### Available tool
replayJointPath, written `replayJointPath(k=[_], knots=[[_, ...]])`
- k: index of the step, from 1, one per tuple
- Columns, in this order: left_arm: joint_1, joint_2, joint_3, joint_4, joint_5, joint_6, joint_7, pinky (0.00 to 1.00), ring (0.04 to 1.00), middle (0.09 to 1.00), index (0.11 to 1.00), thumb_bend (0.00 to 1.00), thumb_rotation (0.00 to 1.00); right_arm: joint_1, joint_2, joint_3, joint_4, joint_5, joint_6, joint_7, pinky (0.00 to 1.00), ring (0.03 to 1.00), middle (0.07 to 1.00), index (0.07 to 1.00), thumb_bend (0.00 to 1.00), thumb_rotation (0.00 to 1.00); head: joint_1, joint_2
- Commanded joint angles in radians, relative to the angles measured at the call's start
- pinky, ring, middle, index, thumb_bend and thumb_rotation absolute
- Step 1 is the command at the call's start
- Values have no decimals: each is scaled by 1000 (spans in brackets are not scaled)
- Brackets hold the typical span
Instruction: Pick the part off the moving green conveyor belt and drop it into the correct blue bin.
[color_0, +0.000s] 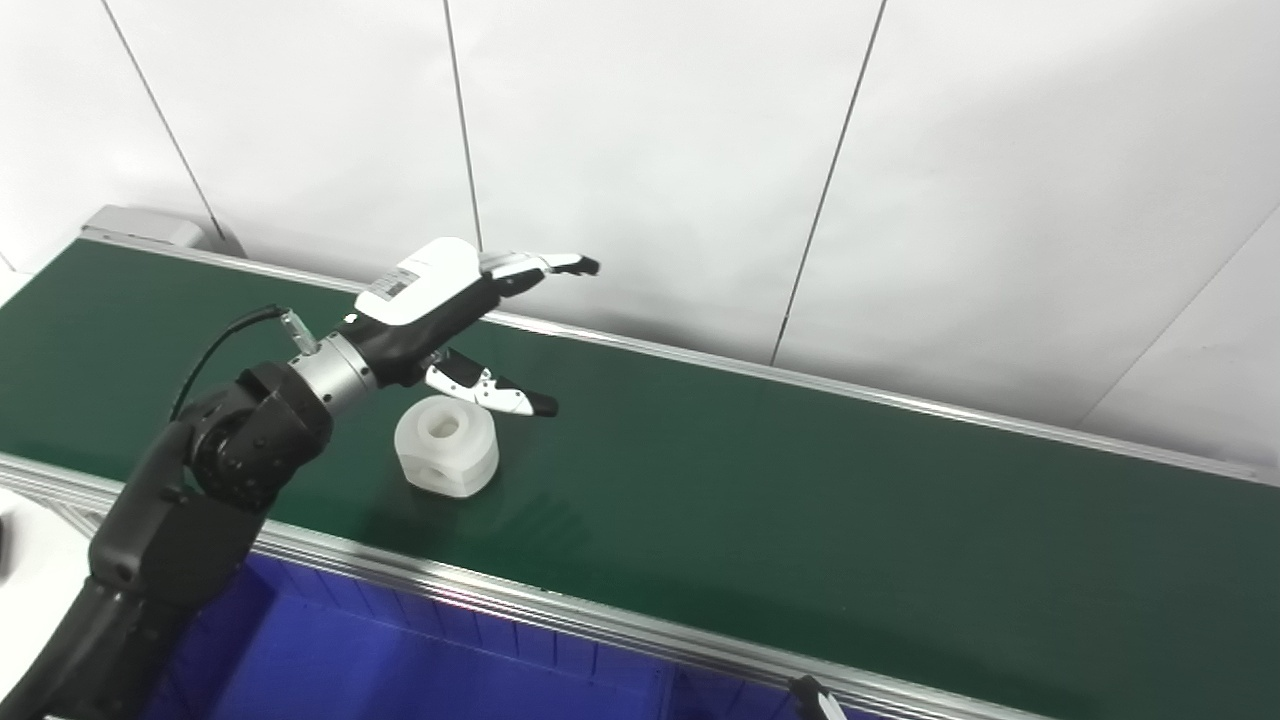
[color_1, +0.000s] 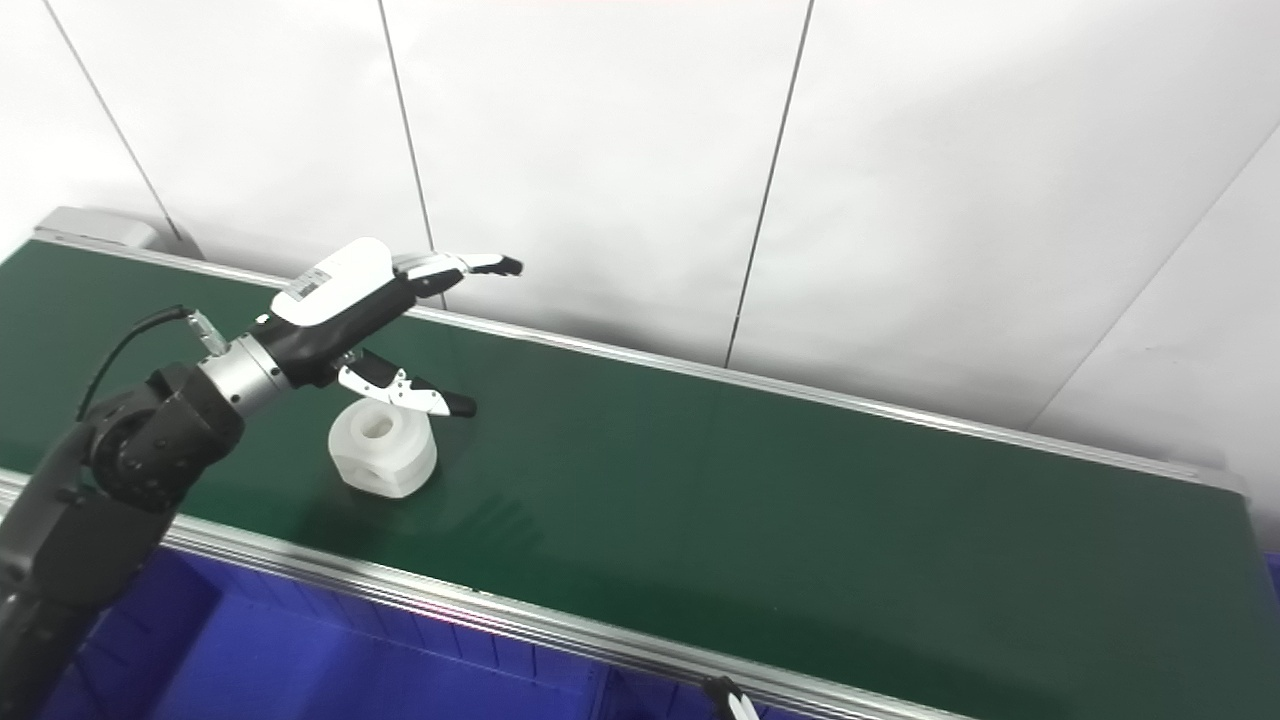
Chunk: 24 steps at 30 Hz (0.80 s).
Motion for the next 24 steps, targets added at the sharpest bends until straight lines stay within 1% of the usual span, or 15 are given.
replayJointPath(k=[1, 4, 7, 9, 13, 15, 16, 17, 18, 19, 21, 22, 23, 24], knots=[[-38, 34, 10, 13, -21, -25, 35, 815, 863, 868, 861, 833, 397, 8, -2, -1, -21, 3, -59, -4, 836, 926, 964, 938, 104, 493, -2, 4], [-40, 38, 3, 44, -33, -42, 33, 815, 859, 861, 850, 868, 381, 12, -6, -3, -23, 7, -62, -3, 836, 925, 964, 937, 108, 492, -4, 8], [-36, 38, -3, 61, -47, -53, 30, 816, 850, 859, 844, 900, 335, 15, -10, -4, -23, 11, -66, -3, 842, 928, 966, 940, 110, 501, -3, 10], [-32, 41, -10, 63, -53, -48, 19, 829, 855, 868, 851, 907, 324, 18, -10, -4, -24, 10, -67, -5, 842, 928, 966, 939, 114, 523, -2, 12], [-23, 51, -27, 77, -71, -30, -4, 811, 867, 884, 871, 933, 347, 23, -8, -5, -30, 8, -65, -5, 842, 928, 965, 937, 119, 565, -4, 17], [-13, 57, -40, 103, -73, -18, -19, 822, 884, 899, 888, 945, 363, 24, -7, -4, -29, 13, -68, -4, 846, 930, 967, 938, 120, 571, -5, 22], [-9, 57, -50, 132, -105, -13, -42, 826, 889, 904, 893, 948, 367, 25, -6, -5, -26, 15, -70, -6, 848, 931, 967, 938, 120, 571, -4, 24], [-6, 56, -62, 162, -132, -3, -68, 804, 905, 935, 921, 939, 340, 24, -4, -5, -23, 18, -71, -6, 846, 928, 965, 937, 128, 594, -3, 24], [-10, 56, -81, 201, -140, 8, -92, 745, 875, 946, 942, 927, 312, 24, -2, -7, -22, 17, -69, -7, 845, 925, 963, 934, 136, 638, -3, 22], [-19, 58, -106, 246, -122, 21, -110, 728, 858, 939, 943, 920, 310, 24, 0, -7, -23, 18, -67, -7, 845, 925, 963, 934, 136, 650, -7, 24], [-54, 57, -163, 366, -51, 49, -125, 689, 802, 880, 912, 907, 296, 25, 2, -7, -27, 19, -66, -6, 845, 925, 962, 935, 134, 667, -16, 32], [-72, 54, -184, 429, -31, 52, -123, 663, 767, 838, 890, 903, 271, 26, 2, -7, -29, 20, -66, -6, 844, 925, 962, 936, 132, 671, -16, 32], [-90, 50, -203, 486, -26, 60, -124, 605, 695, 768, 858, 899, 221, 28, 2, -7, -32, 19, -66, -6, 842, 924, 962, 936, 133, 674, -16, 34], [-104, 46, -216, 525, -27, 66, -124, 533, 616, 712, 810, 883, 136, 29, 3, -9, -36, 19, -66, -6, 839, 923, 961, 935, 136, 694, -16, 34]])
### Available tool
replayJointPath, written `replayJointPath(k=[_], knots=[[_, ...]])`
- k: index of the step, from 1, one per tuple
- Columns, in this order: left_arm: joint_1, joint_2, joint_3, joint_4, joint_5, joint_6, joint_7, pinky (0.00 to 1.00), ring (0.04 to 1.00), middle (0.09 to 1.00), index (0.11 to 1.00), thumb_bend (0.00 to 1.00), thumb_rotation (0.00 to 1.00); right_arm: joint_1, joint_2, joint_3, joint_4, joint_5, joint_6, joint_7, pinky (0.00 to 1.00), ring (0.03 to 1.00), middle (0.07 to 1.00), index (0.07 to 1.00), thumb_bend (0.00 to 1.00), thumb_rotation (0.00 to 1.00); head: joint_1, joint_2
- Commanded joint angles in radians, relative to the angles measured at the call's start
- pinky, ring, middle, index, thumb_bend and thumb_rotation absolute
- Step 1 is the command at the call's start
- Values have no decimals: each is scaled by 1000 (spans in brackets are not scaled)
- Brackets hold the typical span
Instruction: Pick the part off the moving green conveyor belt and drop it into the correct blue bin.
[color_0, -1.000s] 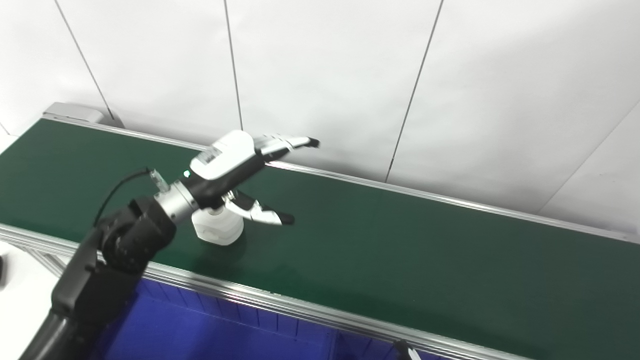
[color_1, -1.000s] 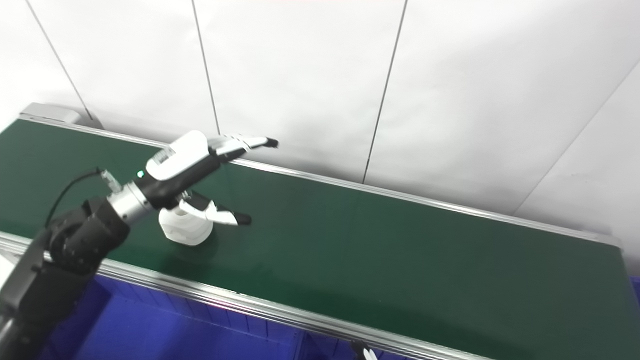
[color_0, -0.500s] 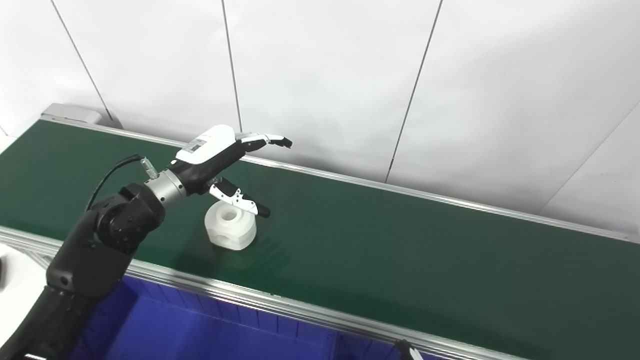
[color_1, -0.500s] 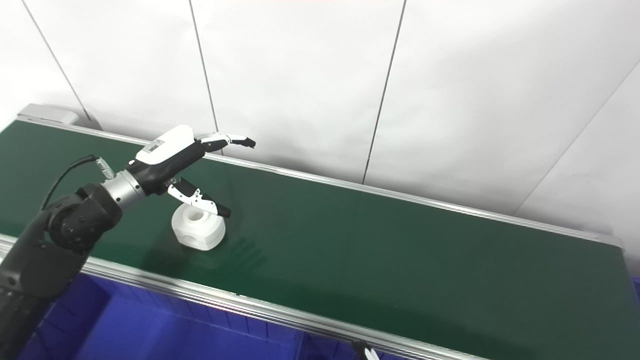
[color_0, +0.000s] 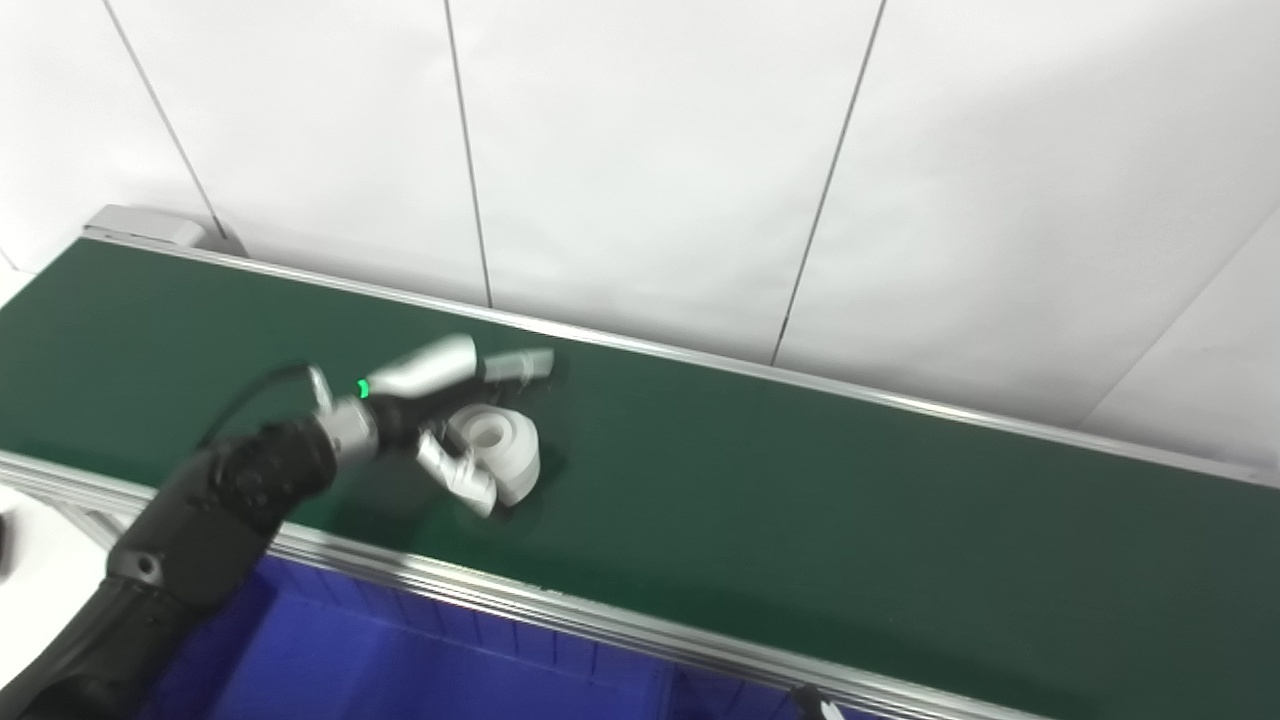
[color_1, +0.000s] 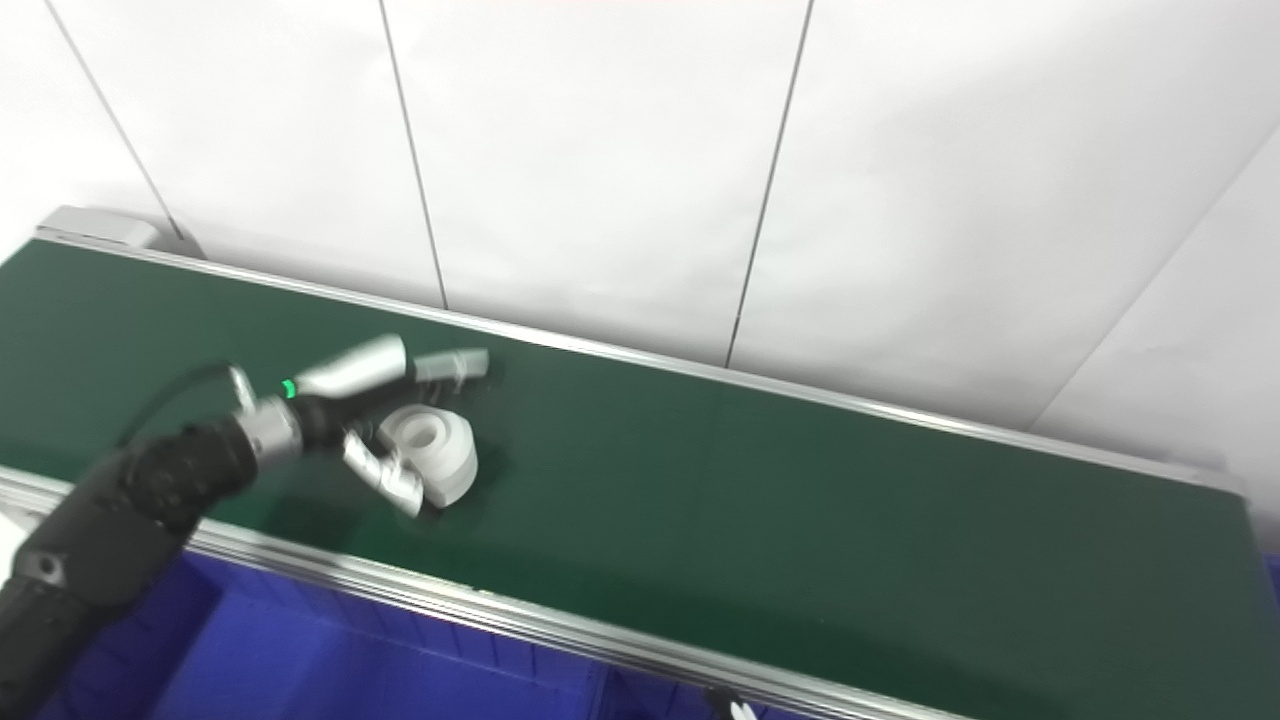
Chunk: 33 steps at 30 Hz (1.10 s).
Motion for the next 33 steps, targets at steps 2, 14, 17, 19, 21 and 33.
replayJointPath(k=[2, 14, 17, 19, 21, 33], knots=[[-41, 18, -40, 88, 38, 47, -21, 433, 518, 627, 702, 873, 39, 18, 4, -3, -41, 12, -51, -6, 833, 919, 958, 931, 136, 709, -1, 1], [-55, 63, -27, -121, -58, 154, -131, 307, 393, 486, 547, 583, 0, 30, 14, -16, -56, 18, -41, -3, 828, 915, 951, 928, 140, 736, -6, 7], [-53, 64, -17, -144, -65, 137, -126, 286, 361, 480, 444, 552, 0, 27, 18, -16, -52, 17, -46, -4, 829, 914, 948, 927, 141, 730, -9, 7], [-48, 59, -7, -154, -75, 129, -118, 284, 345, 478, 407, 549, 0, 27, 21, -17, -52, 16, -44, -4, 826, 912, 948, 925, 147, 729, -10, 8], [-46, 55, 0, -158, -86, 121, -113, 281, 333, 477, 391, 548, 0, 29, 21, -17, -53, 16, -42, -2, 827, 913, 949, 926, 149, 731, -11, 9], [2, 36, 74, -255, -168, 39, -45, 187, 240, 472, 338, 546, 0, 29, 25, -15, -54, 5, -34, 1, 812, 905, 946, 924, 165, 744, -15, 17]])
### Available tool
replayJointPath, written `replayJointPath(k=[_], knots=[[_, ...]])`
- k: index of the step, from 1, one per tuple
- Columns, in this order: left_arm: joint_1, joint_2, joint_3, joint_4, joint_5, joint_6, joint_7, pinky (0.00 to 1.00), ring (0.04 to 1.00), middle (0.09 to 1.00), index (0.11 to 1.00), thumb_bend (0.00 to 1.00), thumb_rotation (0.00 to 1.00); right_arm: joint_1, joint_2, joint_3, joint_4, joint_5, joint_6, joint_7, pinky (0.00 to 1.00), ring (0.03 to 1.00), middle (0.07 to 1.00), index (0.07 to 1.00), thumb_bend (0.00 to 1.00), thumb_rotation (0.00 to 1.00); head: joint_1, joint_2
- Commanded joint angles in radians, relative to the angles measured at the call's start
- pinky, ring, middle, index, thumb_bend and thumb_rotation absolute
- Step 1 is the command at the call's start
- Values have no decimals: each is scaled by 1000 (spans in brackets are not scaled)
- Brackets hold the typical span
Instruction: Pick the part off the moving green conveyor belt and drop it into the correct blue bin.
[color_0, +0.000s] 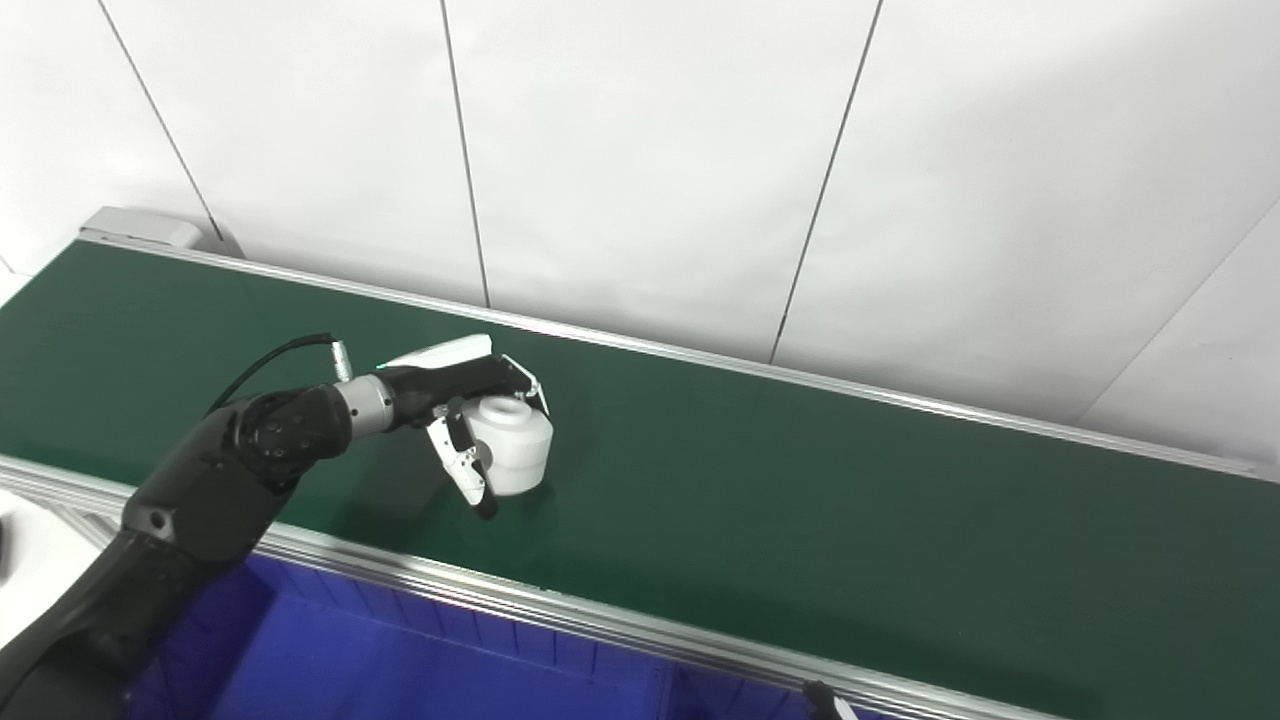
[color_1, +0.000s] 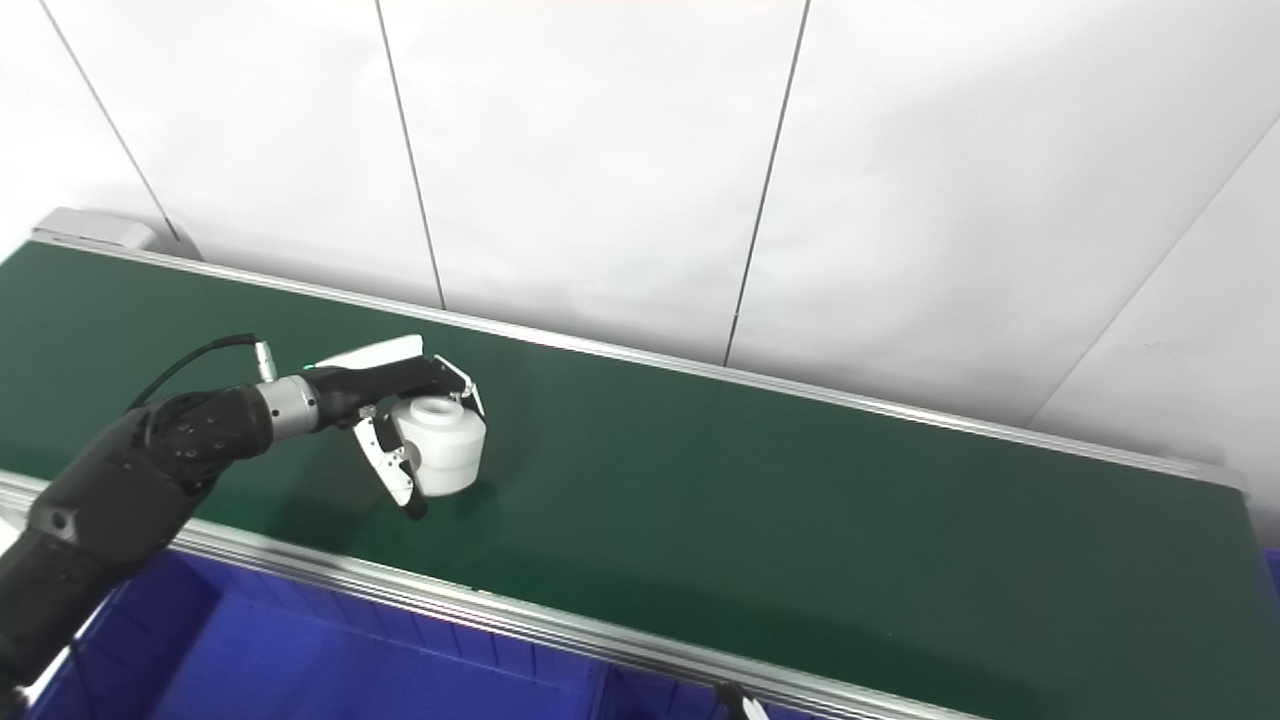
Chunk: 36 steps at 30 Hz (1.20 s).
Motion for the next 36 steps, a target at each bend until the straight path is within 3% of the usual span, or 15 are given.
replayJointPath(k=[1, 9, 20, 31, 35, 36], knots=[[-9, 6, 35, -70, -42, -47, 42, 192, 243, 472, 336, 546, 0, 7, 3, 2, -29, -3, -34, 2, 812, 905, 947, 925, 166, 745, 2, 0], [44, -13, 85, -246, -88, -29, 75, 162, 212, 472, 333, 546, 0, -7, 5, 2, -14, -10, -45, -1, 811, 904, 948, 922, 186, 751, -2, 1], [113, -38, 113, -414, -192, 69, 62, 164, 214, 471, 337, 548, 0, -15, 10, 0, -20, -13, -39, -2, 819, 906, 946, 918, 194, 775, -2, 11], [228, -50, 96, -454, -194, -1, 60, 152, 202, 471, 286, 549, 0, -10, 21, 3, -27, -20, -28, -3, 813, 904, 943, 917, 197, 783, -14, 32], [298, -46, 95, -479, -226, -2, 48, 154, 204, 472, 294, 547, 0, -6, 27, 1, -39, -32, -15, -1, 823, 906, 943, 918, 209, 816, -12, 58], [314, -47, 98, -491, -237, 10, 46, 155, 206, 472, 294, 547, 0, -8, 29, 1, -50, -36, -4, 3, 824, 906, 943, 918, 209, 820, -4, 127]])
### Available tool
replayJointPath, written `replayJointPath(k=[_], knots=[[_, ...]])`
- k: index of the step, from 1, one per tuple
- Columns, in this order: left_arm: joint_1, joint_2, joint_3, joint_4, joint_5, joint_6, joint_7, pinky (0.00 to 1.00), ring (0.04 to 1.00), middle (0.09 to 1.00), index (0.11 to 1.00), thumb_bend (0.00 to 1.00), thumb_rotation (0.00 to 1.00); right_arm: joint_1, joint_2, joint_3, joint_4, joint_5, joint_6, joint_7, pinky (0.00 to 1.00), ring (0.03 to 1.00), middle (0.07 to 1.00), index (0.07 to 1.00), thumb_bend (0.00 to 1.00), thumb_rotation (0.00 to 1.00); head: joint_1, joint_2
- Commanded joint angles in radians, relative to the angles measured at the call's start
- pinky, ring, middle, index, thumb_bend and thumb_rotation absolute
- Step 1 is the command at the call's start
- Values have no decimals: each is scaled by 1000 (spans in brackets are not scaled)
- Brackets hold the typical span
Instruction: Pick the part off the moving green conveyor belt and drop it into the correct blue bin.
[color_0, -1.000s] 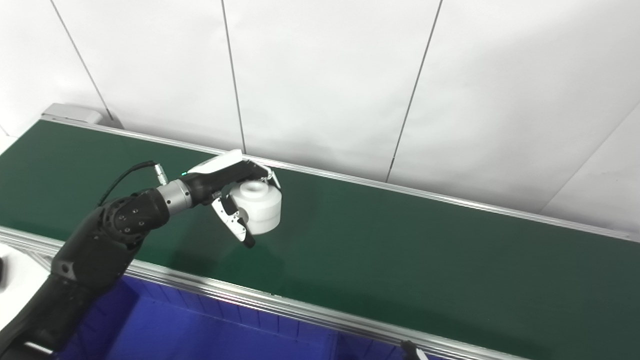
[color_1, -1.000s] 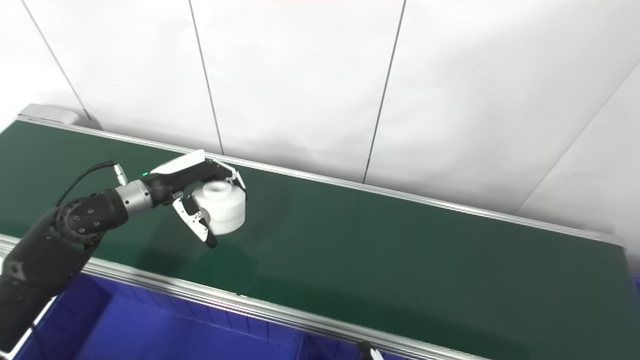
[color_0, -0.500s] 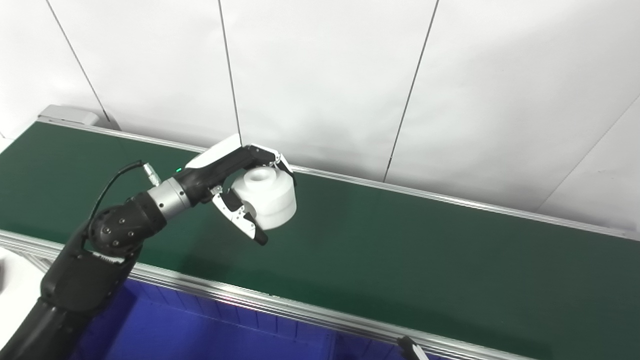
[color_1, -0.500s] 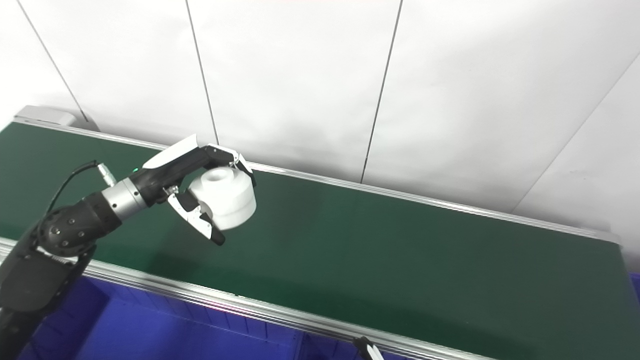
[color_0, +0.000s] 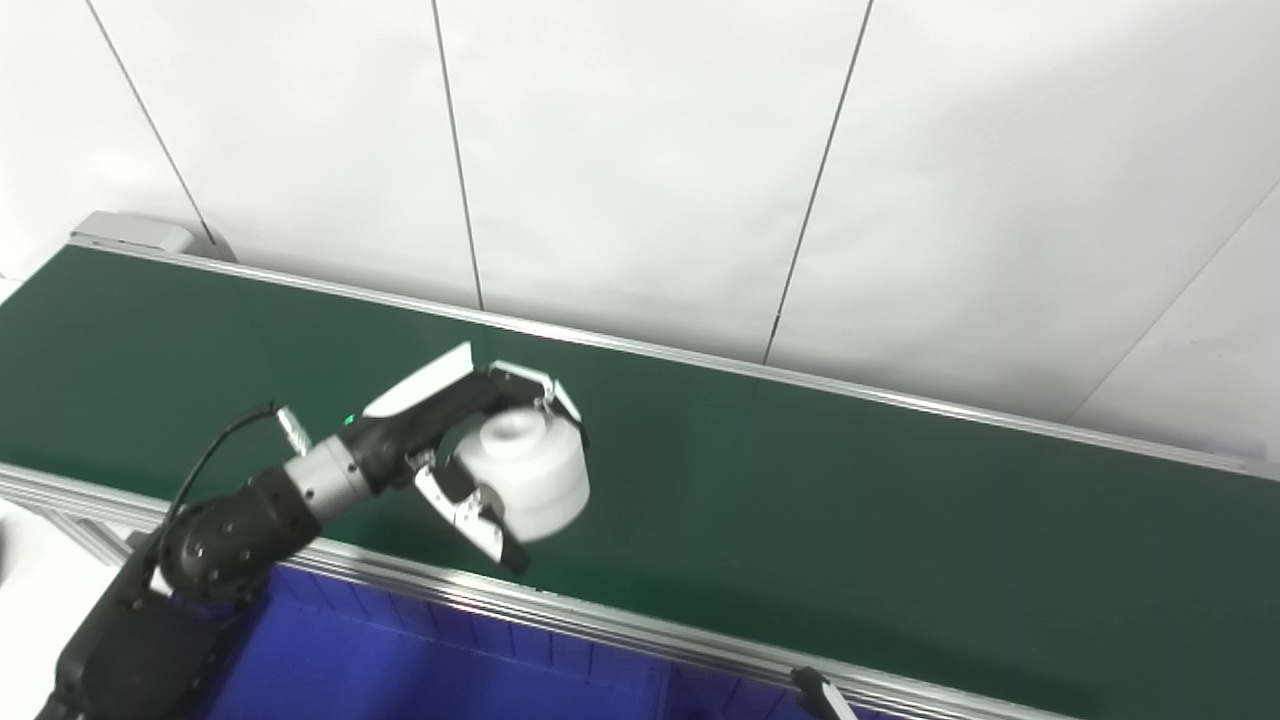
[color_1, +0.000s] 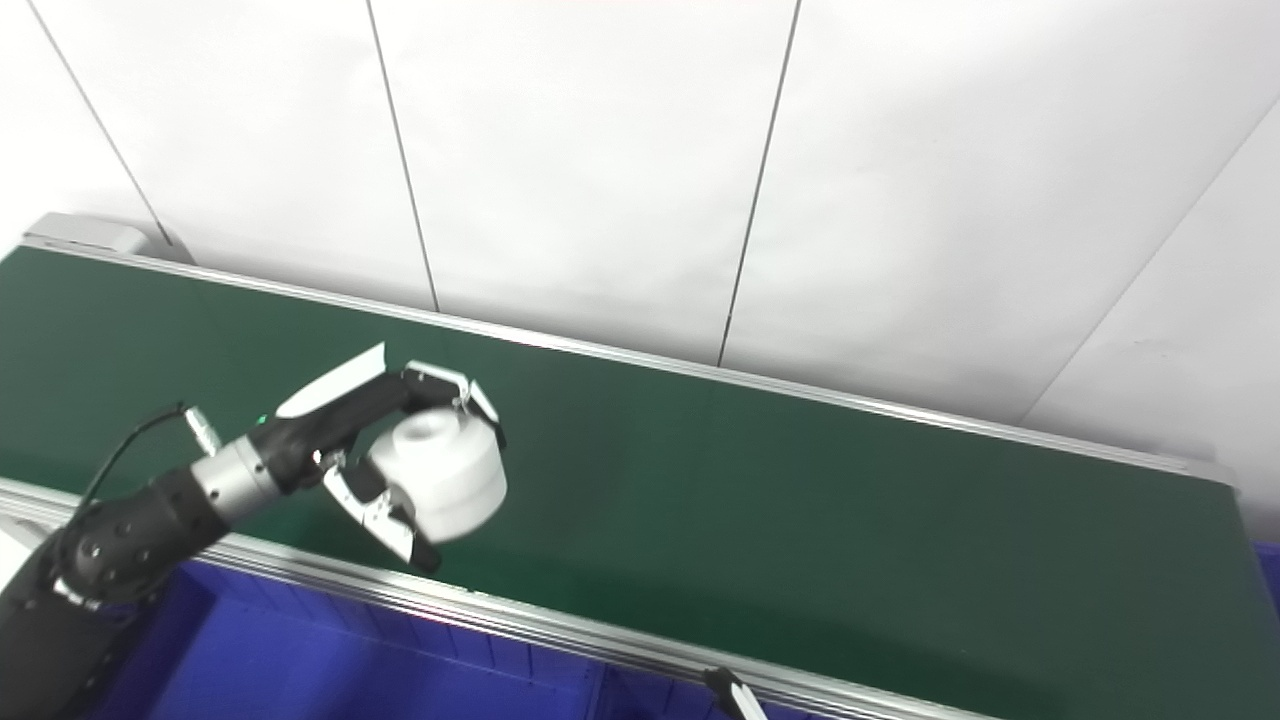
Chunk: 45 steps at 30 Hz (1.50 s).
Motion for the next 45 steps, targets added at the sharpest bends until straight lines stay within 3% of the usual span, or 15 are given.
replayJointPath(k=[1, 2, 4, 12, 21, 27, 32, 36, 40, 45], knots=[[12, 17, 14, -53, -40, -9, 6, 149, 198, 471, 296, 547, 0, 9, 12, 0, -54, -8, 1, 4, 821, 904, 942, 915, 209, 826, 1, 2], [18, 16, 17, -64, -48, 2, 6, 146, 194, 471, 297, 547, 0, 6, 14, 0, -70, -3, 16, 12, 823, 905, 943, 916, 212, 836, 5, 97], [27, 17, 20, -78, -66, 19, 1, 140, 186, 471, 298, 547, 0, -1, 15, -2, -87, 6, 27, 22, 830, 910, 948, 919, 222, 860, -7, 114], [51, 12, 15, -68, -121, 30, -22, 129, 183, 472, 301, 546, 0, -24, 4, -18, -104, 40, 40, 53, 830, 899, 932, 913, 317, 817, -11, 109], [28, 21, 10, -42, -131, 36, -47, 117, 170, 472, 303, 546, 0, -20, 22, -18, -107, 24, 41, 53, 808, 886, 923, 899, 323, 779, -38, 112], [56, 32, -10, -77, -156, 48, -90, 148, 203, 472, 287, 545, 0, -16, 26, -21, -114, 22, 46, 60, 815, 890, 926, 903, 325, 781, -36, 120], [114, 78, -37, -144, -139, 86, -136, 143, 200, 472, 285, 547, 0, -19, 28, -20, -117, 22, 51, 62, 813, 887, 924, 904, 322, 773, -39, 121], [155, 89, -34, -149, -99, 37, -126, 146, 202, 472, 299, 548, 0, -24, 29, -18, -110, 23, 48, 61, 815, 888, 925, 906, 322, 772, -56, 107], [187, 67, -30, -124, -59, -24, -95, 156, 209, 471, 302, 551, 0, -30, 34, -16, -102, 19, 48, 61, 810, 886, 926, 908, 324, 766, -73, 106], [212, 54, -34, -80, 92, -131, -36, 167, 217, 471, 340, 555, 0, -30, 39, -14, -110, 13, 53, 64, 806, 887, 929, 907, 326, 772, -75, 108]])
